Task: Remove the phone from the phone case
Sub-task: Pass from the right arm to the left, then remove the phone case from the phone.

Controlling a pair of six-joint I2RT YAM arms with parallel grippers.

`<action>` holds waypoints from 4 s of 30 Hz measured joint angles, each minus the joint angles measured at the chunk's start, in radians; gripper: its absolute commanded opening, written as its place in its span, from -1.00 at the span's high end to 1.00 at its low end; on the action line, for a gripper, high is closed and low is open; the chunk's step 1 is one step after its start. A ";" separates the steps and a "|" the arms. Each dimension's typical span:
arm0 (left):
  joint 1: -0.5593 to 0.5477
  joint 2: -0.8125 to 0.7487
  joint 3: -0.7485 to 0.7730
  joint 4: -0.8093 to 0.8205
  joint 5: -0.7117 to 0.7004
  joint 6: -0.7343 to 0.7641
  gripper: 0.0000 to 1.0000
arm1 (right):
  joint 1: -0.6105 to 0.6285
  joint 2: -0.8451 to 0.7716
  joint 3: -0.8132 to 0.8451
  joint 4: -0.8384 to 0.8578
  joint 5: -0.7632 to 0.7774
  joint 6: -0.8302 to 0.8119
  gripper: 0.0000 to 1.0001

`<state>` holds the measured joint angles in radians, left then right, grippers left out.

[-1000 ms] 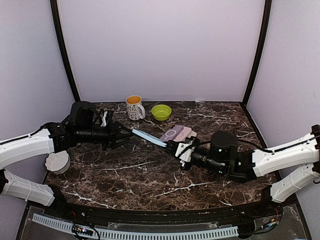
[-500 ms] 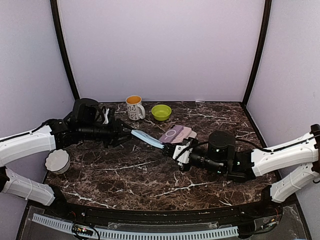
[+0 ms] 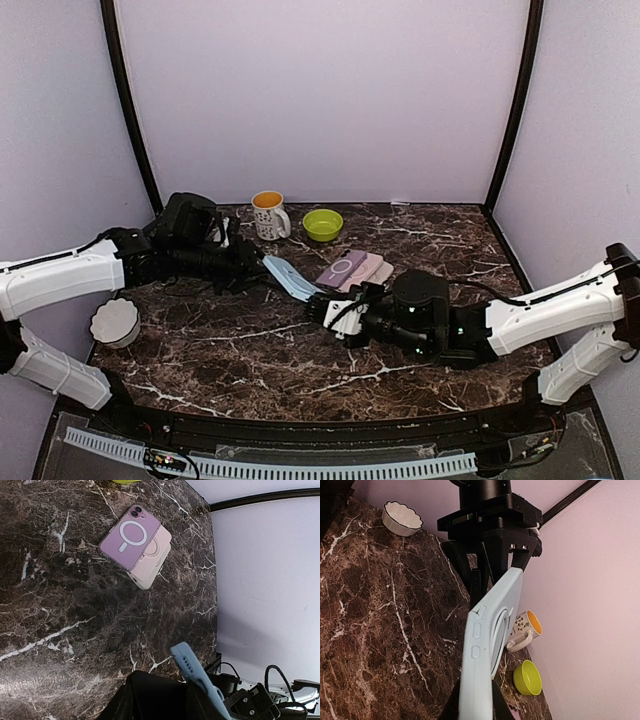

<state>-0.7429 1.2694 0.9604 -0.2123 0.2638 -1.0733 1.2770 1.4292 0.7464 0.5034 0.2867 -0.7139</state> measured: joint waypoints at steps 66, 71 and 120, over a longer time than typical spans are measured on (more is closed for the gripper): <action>-0.040 -0.066 -0.097 0.281 -0.021 -0.269 1.00 | 0.124 0.261 0.002 0.569 0.370 -0.338 -0.12; -0.048 -0.089 -0.158 0.381 -0.007 -0.259 1.00 | 0.135 0.231 -0.005 0.576 0.330 -0.280 -0.44; -0.045 -0.172 -0.043 0.253 0.211 0.851 1.00 | 0.042 -0.233 0.537 -0.905 -0.230 0.360 -0.97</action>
<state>-0.7876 1.0973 0.9173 0.0410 0.4747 -0.2226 1.3193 1.1965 1.2839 -0.4015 0.0563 -0.3542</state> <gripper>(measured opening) 0.103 0.986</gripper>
